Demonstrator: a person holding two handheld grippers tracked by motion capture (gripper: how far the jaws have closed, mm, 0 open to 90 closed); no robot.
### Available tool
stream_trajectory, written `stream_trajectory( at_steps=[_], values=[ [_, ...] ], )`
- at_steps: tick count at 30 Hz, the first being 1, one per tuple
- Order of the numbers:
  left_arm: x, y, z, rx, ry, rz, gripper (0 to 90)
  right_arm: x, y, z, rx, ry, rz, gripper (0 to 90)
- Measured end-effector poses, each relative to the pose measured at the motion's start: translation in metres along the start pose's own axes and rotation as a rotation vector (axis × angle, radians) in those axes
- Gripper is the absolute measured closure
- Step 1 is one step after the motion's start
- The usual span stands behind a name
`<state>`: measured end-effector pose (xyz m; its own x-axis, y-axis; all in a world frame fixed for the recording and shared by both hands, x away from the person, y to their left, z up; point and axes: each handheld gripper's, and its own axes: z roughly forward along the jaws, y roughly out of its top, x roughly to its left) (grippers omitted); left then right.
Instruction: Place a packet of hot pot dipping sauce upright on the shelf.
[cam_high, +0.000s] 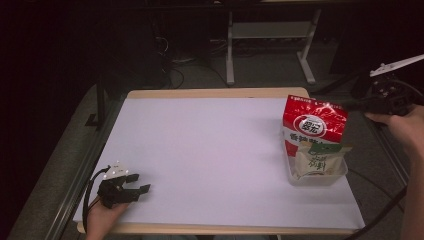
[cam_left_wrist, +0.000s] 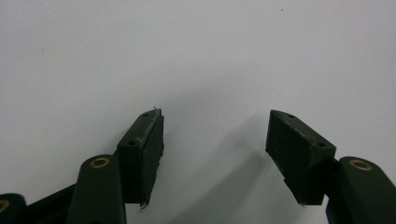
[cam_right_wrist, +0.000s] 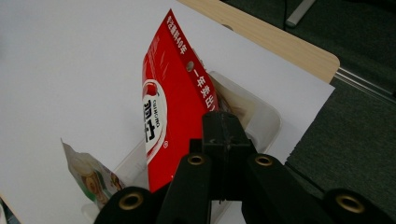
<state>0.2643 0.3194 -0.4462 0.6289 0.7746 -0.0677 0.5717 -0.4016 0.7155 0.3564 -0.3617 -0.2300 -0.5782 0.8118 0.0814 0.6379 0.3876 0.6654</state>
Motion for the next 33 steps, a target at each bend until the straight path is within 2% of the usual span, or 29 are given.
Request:
stream_trajectory(
  at_steps=[1,3,7,9,12,17,26,28,33],
  values=[
    [0.000,0.000,0.000,-0.001,-0.001,0.000,36.7,0.000,-0.001,0.000,-0.015,0.012,0.005,89.8],
    [0.000,0.000,0.000,0.001,0.000,0.001,36.6,0.000,-0.002,-0.001,-0.027,-0.009,0.005,88.6],
    [-0.001,0.000,0.001,-0.003,-0.002,-0.001,36.6,0.004,0.005,-0.003,-0.032,-0.014,-0.012,86.0],
    [-0.001,0.000,0.000,0.001,-0.004,0.000,36.6,0.008,0.010,-0.004,-0.022,-0.032,-0.030,81.2],
    [-0.001,0.000,0.000,0.001,-0.006,0.001,36.6,0.011,0.014,-0.002,-0.010,-0.031,-0.041,79.6],
    [0.000,0.000,0.000,-0.001,-0.009,0.002,36.7,0.012,0.016,0.005,-0.003,-0.031,-0.032,74.4],
    [-0.001,0.000,0.000,0.001,-0.012,-0.008,36.4,0.019,0.028,0.006,-0.048,0.007,-0.039,65.9],
    [-0.001,0.000,0.000,-0.001,-0.013,-0.009,36.2,0.022,0.030,0.008,-0.056,0.029,-0.037,65.0],
    [-0.001,0.000,0.000,0.003,-0.016,-0.009,35.9,0.030,0.035,0.015,-0.054,0.051,-0.051,61.7]
  ],
)
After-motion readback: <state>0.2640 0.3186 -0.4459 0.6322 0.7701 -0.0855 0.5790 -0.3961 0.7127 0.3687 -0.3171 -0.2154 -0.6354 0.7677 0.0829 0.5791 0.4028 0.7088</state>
